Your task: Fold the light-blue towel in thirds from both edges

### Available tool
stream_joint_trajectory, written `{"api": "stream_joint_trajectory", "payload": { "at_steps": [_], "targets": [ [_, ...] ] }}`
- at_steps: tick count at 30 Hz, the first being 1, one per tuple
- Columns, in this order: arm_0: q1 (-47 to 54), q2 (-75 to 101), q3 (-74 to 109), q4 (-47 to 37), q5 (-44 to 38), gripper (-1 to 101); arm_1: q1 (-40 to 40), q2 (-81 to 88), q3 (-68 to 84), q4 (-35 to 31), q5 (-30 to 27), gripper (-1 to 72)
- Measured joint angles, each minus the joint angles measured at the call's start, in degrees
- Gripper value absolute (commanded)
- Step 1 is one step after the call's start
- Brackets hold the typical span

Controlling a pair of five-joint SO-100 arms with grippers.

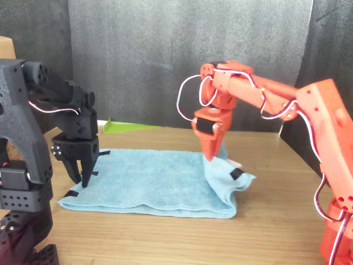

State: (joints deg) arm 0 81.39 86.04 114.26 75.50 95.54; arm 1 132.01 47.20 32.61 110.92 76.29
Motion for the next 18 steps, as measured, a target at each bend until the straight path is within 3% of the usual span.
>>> {"api": "stream_joint_trajectory", "payload": {
  "at_steps": [6,10,18],
  "targets": [
    [0.0,0.0,0.0,0.0,-0.2,0,2.0,-3.9,-5.3,0.0,0.0,0.8],
    [0.0,0.0,0.0,0.0,-0.2,0,3.4,-4.7,-6.5,0.1,0.0,17.6],
    [0.0,0.0,0.0,0.0,-0.2,0,6.4,-5.2,-10.4,0.1,-0.9,29.7]
  ]
}}
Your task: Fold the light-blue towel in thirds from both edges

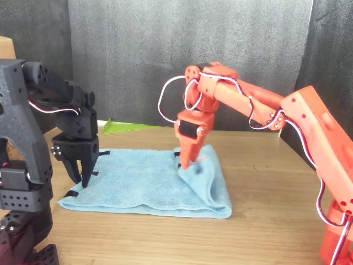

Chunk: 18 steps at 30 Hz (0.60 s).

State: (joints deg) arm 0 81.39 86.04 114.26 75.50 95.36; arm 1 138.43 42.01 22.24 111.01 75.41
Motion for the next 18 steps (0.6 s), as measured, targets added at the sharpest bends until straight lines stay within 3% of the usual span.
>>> {"api": "stream_joint_trajectory", "payload": {
  "at_steps": [5,13,18],
  "targets": [
    [0.0,0.4,0.0,0.1,0.0,0,-2.5,0.1,-1.1,0.0,2.2,30.1],
    [0.0,1.2,0.6,0.1,-0.4,0,-25.1,7.3,0.8,0.0,2.3,29.2],
    [-1.1,4.1,-1.7,4.7,-0.2,0,-33.6,9.3,6.3,0.0,-0.1,28.0]
  ]
}}
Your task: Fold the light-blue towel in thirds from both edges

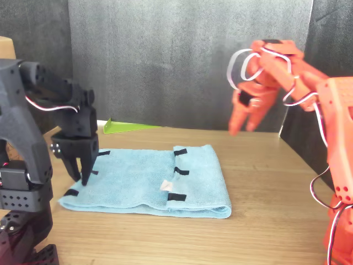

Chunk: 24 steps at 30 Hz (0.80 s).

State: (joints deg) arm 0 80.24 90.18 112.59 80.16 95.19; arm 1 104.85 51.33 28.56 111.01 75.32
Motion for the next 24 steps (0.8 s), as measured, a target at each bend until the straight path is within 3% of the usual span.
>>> {"api": "stream_joint_trajectory", "payload": {
  "at_steps": [12,24],
  "targets": [
    [-12.0,2.6,-12.7,9.1,3.3,0,-5.4,0.0,0.7,0.0,0.4,27.5],
    [-21.6,-10.2,-32.7,16.4,4.5,0,-5.6,-0.3,2.6,0.0,1.4,27.8]
  ]
}}
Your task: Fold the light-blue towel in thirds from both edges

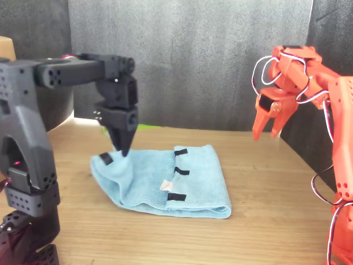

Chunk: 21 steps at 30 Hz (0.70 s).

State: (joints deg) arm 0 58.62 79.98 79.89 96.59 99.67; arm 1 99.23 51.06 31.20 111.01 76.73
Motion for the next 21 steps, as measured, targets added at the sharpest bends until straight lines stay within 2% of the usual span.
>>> {"api": "stream_joint_trajectory", "payload": {
  "at_steps": [12,18,20,21],
  "targets": [
    [-9.5,-12.2,-15.6,4.4,0.6,0,0.3,-0.7,1.1,0.0,0.0,27.9],
    [-12.4,-21.5,-27.7,9.3,1.0,0,0.3,-1.2,2.4,-0.2,0.0,27.9],
    [-13.5,-25.3,-33.2,11.2,1.0,4,0.3,-1.2,3.0,0.0,0.0,28.0],
    [-14.2,-27.6,-36.5,12.2,1.0,11,0.3,-1.2,3.0,-0.3,0.0,28.1]
  ]
}}
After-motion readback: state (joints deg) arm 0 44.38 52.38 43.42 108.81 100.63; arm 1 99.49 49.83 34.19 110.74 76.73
